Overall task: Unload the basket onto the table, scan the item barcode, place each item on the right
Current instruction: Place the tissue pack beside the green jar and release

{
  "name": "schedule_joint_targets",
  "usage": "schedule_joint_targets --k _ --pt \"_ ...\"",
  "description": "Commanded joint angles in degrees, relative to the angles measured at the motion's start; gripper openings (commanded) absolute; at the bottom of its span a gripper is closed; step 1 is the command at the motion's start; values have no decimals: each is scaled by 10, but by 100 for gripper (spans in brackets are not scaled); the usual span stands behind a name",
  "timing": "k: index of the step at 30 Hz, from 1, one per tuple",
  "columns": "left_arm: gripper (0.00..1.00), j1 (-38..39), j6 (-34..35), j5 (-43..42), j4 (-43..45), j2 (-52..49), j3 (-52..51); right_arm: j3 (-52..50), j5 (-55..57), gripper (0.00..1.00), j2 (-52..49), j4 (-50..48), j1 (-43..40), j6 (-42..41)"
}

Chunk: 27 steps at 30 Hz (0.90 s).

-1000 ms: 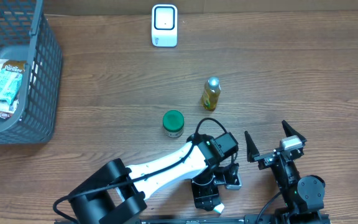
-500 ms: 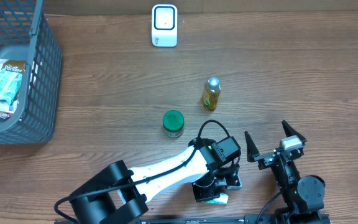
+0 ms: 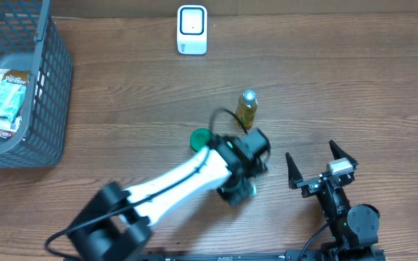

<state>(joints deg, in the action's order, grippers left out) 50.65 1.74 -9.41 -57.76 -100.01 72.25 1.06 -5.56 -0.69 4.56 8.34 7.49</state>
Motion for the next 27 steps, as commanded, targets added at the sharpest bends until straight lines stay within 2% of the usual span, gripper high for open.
schedule_joint_targets --k 1,6,11,14,18,23,27 --pt "4 -44 117 52 -9 54 34 -6 4 100 5 -2 -2 -1" --pt "5 -105 152 54 -23 63 32 -6 4 100 5 -2 -2 -1" --pt "17 -125 152 48 -42 60 14 -6 4 100 5 -2 -2 -1" --pt "37 -123 152 47 -46 59 7 -6 4 100 5 -2 -2 -1" --pt "51 -120 152 24 -50 59 7 -6 4 100 5 -2 -2 -1" --pt "52 -123 152 19 -50 66 12 -6 4 100 5 -2 -2 -1" --pt "52 -154 141 27 -60 95 61 -6 4 100 5 -2 -2 -1"
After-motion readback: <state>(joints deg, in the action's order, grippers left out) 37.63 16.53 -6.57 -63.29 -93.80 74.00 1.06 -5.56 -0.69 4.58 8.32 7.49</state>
